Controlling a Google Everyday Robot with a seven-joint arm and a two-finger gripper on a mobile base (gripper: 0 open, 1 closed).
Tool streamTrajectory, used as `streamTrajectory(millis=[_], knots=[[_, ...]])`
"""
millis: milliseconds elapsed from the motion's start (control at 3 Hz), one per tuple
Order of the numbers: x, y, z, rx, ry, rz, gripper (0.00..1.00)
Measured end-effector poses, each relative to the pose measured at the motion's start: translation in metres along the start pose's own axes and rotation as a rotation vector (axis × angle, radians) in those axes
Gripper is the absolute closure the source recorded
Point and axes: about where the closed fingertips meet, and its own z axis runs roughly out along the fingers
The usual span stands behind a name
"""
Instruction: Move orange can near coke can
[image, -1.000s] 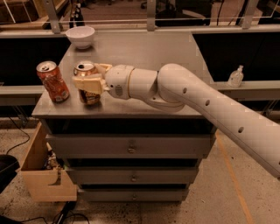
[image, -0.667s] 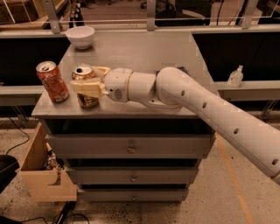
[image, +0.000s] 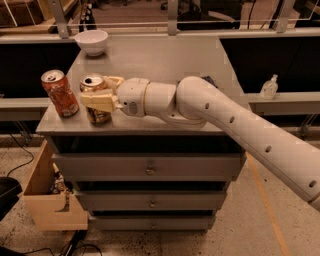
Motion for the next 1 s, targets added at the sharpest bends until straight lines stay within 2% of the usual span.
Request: streamTrajectory(millis=[667, 1000], knots=[[-0.0009, 0.0035, 0.0036, -0.008, 0.000, -0.002, 0.13], [-0.0014, 0.0051, 0.0052, -0.012, 0.000, -0.002, 0.00]])
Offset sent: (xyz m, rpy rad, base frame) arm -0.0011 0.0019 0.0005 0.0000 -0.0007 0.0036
